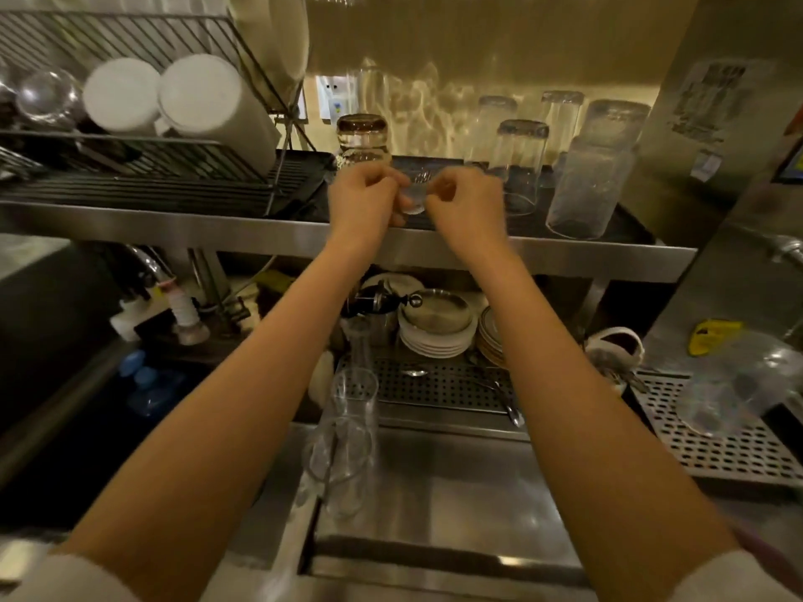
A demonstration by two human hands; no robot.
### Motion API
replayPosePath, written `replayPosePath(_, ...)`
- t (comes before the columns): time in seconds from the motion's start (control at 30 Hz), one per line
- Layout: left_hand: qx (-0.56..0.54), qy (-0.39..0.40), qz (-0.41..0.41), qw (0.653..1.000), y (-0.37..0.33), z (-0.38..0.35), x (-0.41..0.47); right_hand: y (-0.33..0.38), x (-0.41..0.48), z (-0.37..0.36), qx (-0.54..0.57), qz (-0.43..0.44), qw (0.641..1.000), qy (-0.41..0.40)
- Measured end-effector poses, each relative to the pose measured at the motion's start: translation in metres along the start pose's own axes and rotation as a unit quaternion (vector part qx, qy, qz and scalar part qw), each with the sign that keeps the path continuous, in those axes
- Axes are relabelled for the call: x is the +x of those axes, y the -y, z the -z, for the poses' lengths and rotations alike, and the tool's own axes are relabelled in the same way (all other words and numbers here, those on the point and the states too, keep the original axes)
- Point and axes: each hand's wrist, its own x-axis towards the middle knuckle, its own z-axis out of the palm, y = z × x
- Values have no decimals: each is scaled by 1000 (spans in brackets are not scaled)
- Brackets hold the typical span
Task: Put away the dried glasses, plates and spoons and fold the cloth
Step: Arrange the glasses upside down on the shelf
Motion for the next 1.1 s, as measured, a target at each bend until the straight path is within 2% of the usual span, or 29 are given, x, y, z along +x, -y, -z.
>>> replayPosePath(0.13, 10, -35, -17, 999, 23, 13, -27, 4, -27, -16, 39, -2, 998, -46)
replayPosePath(0.23, -2, -49, -11, 999, 44, 23, -43, 3, -46, -27, 93, -3, 995, -46)
replayPosePath(0.33, 10, -49, 24, 998, 72, 34, -55, -6, -63, -41, 124, -20, 992, 1)
replayPosePath(0.53, 81, -29, 131, 988, 136, 48, -67, -39, -96, -84, 84, -96, 980, 153)
replayPosePath(0.67, 124, 0, 178, 976, 169, 56, -74, -60, -115, -108, 56, -132, 951, 273)
replayPosePath(0.8, 147, 25, 245, 958, 193, 62, -78, -73, -130, -122, 60, -168, 905, 385)
replayPosePath(0.93, 133, 77, 290, 945, 200, 64, -88, -79, -142, -135, 78, -170, 893, 410)
replayPosePath(1.1, 99, 93, 302, 944, 198, 66, -92, -82, -148, -150, 106, -173, 893, 403)
